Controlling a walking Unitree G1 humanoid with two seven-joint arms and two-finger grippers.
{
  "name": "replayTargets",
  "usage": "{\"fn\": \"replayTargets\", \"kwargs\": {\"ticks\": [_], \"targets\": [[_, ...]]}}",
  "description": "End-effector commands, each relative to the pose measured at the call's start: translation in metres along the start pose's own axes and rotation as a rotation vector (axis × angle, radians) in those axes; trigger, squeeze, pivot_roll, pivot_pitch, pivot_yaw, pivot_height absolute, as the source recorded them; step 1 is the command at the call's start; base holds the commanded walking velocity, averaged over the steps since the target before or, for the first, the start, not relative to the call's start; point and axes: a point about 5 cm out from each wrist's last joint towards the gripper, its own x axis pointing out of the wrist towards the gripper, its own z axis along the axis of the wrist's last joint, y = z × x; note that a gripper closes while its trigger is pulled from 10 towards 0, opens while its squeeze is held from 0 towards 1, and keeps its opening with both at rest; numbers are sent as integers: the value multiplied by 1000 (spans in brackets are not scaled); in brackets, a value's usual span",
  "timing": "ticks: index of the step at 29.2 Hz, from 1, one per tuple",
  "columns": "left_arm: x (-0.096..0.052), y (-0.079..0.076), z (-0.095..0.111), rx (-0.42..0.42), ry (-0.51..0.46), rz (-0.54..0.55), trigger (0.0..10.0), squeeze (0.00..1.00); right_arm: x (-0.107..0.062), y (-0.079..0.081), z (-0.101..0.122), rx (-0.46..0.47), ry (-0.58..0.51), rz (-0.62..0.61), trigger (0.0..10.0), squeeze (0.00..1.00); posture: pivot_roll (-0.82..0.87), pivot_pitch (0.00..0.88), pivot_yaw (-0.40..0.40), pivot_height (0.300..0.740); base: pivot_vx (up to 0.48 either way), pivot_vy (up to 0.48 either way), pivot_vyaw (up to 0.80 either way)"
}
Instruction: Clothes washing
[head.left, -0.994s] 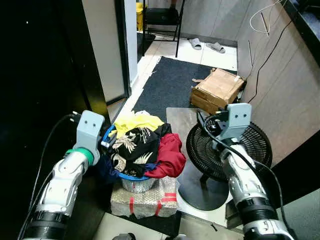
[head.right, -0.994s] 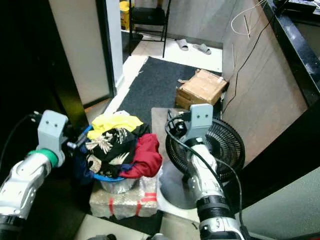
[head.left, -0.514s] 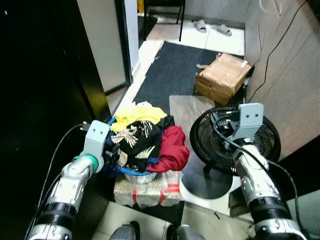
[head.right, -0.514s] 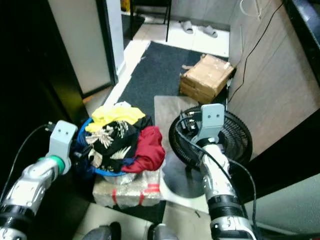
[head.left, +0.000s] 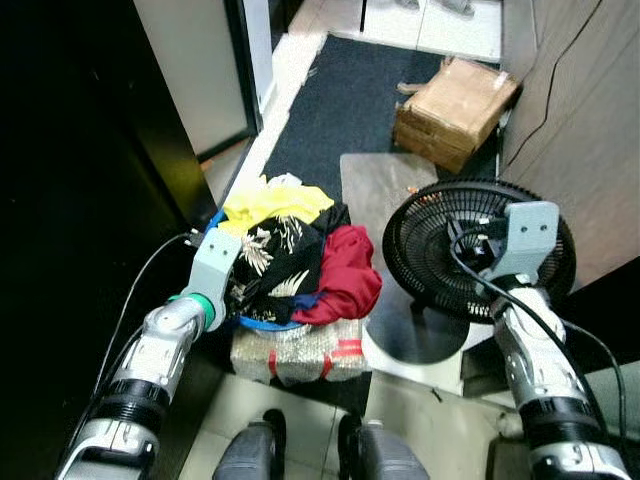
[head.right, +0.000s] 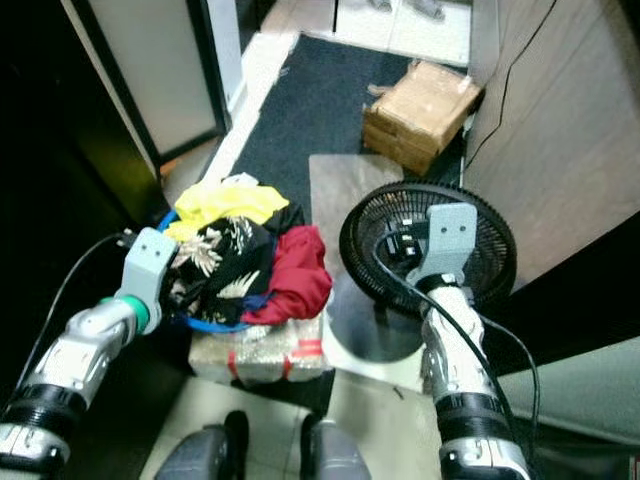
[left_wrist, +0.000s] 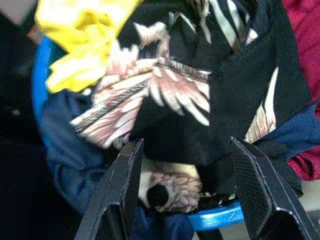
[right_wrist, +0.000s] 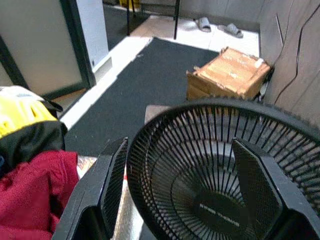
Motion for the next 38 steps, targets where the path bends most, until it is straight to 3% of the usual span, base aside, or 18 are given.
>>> {"fn": "replayTargets", "kwargs": {"ticks": [1,5,8,14,16,20,31,33,34,35,36,37,38], "targets": [[2,-2,-8,27,31,24,10000,0,-3,-2,-4,-4,20,-12,10000,0,-56,345,88,740,0,0,0],[7,1,1,95,3,70,10000,0,-2,0,-2,-6,11,-8,10000,0,-55,354,93,740,0,0,0],[14,2,16,204,-33,92,10000,0,-1,1,1,-5,6,-9,10000,0,-48,354,94,740,0,0,0],[20,2,26,251,-41,119,10000,0,0,0,1,-3,8,-12,10000,0,-47,354,91,740,0,0,0],[22,3,29,275,-33,133,10000,0,0,1,1,-3,10,-12,10000,0,-51,351,90,740,0,0,0],[28,8,25,415,65,158,10000,0,-2,1,1,-3,10,-15,10000,0,-60,344,91,740,0,0,0],[23,8,-1,380,128,131,10000,0,-3,-2,10,0,-13,-22,10000,0,-62,373,89,740,0,0,0],[22,8,-5,364,132,130,8275,0,-3,-2,11,1,-14,-23,10000,0,-60,380,88,740,0,0,0],[22,8,-5,364,132,130,8275,0,-3,-2,11,1,-14,-23,10000,0,-60,380,88,740,0,0,0],[21,9,-6,360,132,130,5490,0,-3,-2,11,1,-15,-24,10000,0,-58,386,88,740,0,0,0],[21,9,-8,350,132,133,5490,0,-4,-3,11,2,-14,-24,10000,0,-58,388,88,740,0,0,0],[20,9,-8,341,130,133,3137,0,-4,-3,11,3,-12,-26,10000,0,-53,396,90,740,0,0,0],[20,9,-8,341,130,133,3137,0,-4,-3,11,3,-12,-26,10000,0,-53,396,90,740,0,0,0]]}}
